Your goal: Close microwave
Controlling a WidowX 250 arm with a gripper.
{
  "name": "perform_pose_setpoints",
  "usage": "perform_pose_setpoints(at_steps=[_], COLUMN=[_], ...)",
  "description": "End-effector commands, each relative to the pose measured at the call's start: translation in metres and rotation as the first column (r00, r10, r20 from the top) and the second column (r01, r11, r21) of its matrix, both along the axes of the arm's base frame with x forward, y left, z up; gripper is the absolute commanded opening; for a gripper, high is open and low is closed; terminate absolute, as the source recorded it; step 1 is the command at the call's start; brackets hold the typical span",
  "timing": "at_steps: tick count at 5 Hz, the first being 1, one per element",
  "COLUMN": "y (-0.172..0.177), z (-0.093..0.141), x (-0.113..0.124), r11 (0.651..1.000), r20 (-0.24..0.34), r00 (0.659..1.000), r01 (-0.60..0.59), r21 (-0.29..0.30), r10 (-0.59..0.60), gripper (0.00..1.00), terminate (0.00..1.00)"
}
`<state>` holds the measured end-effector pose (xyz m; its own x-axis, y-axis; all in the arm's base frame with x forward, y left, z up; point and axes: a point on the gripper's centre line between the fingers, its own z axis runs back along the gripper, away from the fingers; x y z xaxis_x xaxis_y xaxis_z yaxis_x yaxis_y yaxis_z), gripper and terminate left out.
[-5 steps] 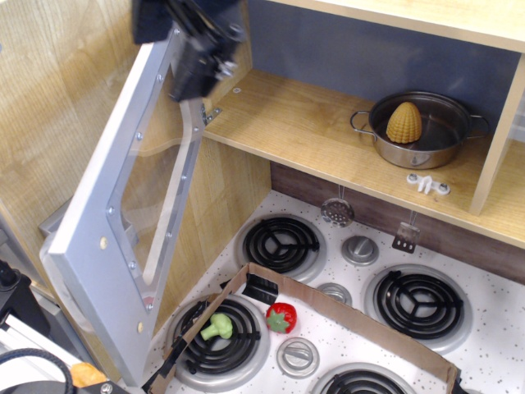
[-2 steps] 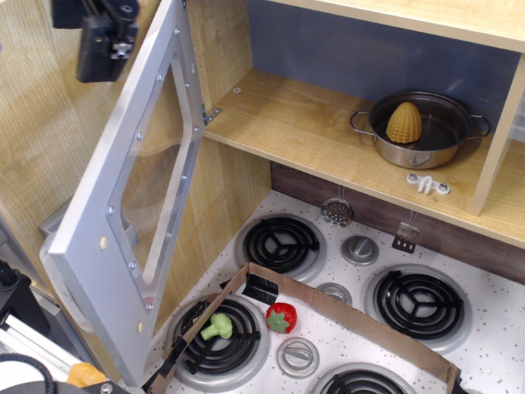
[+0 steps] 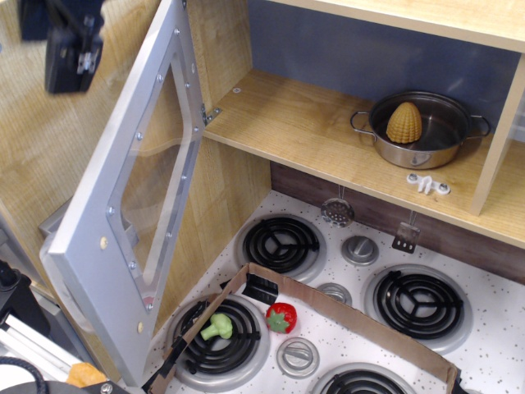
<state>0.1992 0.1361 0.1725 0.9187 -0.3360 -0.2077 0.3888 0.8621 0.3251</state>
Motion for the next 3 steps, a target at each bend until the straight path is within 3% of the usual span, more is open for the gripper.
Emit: perform_pose_setpoints(at_steps=[1, 2, 3], y=[-0.015, -0.021, -0.033], z=[-0.027, -0.038, -0.048], x=[-0.003, 0.003, 0.014], r11=[0.997, 0.991, 0.968], r20=[0.117, 0.152, 0.261], r00=[0.992, 0.988, 0.963], r01=[-0.027, -0.021, 0.006], r21=[-0.075, -0.134, -0.252], r10=[0.035, 0.041, 0.062], gripper=[1.0, 1.0, 1.0], terminate=[0.0, 0.0, 0.0])
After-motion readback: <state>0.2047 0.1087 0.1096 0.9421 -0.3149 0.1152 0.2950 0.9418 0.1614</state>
